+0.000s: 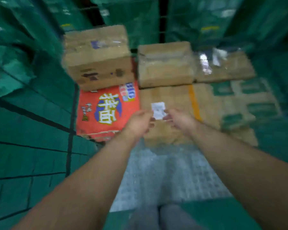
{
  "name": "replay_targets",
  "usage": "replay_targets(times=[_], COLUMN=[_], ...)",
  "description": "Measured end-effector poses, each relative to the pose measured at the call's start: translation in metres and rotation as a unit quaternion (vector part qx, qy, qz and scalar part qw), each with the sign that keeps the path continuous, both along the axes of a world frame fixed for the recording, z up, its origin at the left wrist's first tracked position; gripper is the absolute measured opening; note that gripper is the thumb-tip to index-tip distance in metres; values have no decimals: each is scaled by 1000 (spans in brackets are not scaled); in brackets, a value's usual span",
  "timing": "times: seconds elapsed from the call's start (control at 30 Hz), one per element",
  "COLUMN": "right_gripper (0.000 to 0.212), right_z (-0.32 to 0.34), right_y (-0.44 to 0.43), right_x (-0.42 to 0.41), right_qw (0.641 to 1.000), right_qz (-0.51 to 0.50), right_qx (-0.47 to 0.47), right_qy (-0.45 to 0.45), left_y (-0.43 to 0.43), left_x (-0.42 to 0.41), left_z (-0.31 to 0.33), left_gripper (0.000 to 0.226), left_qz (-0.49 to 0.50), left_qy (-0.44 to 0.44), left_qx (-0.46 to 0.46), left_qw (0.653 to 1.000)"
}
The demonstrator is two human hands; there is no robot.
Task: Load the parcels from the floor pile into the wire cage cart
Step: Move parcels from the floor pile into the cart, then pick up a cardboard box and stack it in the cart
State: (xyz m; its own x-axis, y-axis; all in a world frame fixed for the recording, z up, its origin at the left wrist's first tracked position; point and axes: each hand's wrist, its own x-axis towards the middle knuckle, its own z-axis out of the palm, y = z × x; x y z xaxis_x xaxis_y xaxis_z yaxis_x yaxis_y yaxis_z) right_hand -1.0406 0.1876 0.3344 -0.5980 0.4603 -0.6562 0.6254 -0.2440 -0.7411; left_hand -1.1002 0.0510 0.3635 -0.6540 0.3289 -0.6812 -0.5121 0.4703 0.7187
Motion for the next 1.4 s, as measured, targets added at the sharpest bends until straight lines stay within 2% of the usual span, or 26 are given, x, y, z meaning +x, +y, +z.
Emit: replay_targets(times=[0.07,0.13,0.27,0.3,0.37,0.47,0.57,0.67,0.83,1.0,1.1,1.2,1.4], right_gripper=[30,28,30,31,26,20,25,25,26,24,25,22,20], right_z=[20,21,14,10,8,9,8,14,19,18,21,27,15], right_y=[2,-6,-45,-54,-79,-119,-164,-205,-263,-301,-316,-317,-297], right_x=[62,126,283,308,378,477,577,659,799,940,1005,1047,1102], right_qw=[999,995,961,952,917,856,787,719,635,590,562,551,520], right_qz=[-42,-102,-268,-295,-387,-506,-607,-685,-766,-802,-821,-828,-847], right_qx=[3,2,-23,-41,-72,-69,-68,-81,-77,-59,-58,-69,-92], right_qy=[-16,-16,-60,-65,-67,-77,-83,-81,-70,-68,-80,-72,-54], left_y=[7,4,6,5,11,21,27,27,19,7,-3,-8,18], left_x=[49,106,216,231,283,360,448,533,692,854,928,976,1038], left_z=[0,-11,-27,-30,-28,-21,-10,-9,-10,-7,5,17,6], left_gripper=[22,24,17,15,15,15,17,20,18,21,23,22,21], left_qz=[-43,-90,-280,-300,-381,-496,-608,-680,-760,-813,-835,-854,-869], left_qy=[-6,-28,-80,-92,-86,-62,-23,9,43,74,72,64,99], left_qx=[25,14,-45,-51,-62,-69,-71,-74,-90,-86,-78,-69,-91], left_qw=[999,995,956,948,919,864,790,729,642,571,540,512,477])
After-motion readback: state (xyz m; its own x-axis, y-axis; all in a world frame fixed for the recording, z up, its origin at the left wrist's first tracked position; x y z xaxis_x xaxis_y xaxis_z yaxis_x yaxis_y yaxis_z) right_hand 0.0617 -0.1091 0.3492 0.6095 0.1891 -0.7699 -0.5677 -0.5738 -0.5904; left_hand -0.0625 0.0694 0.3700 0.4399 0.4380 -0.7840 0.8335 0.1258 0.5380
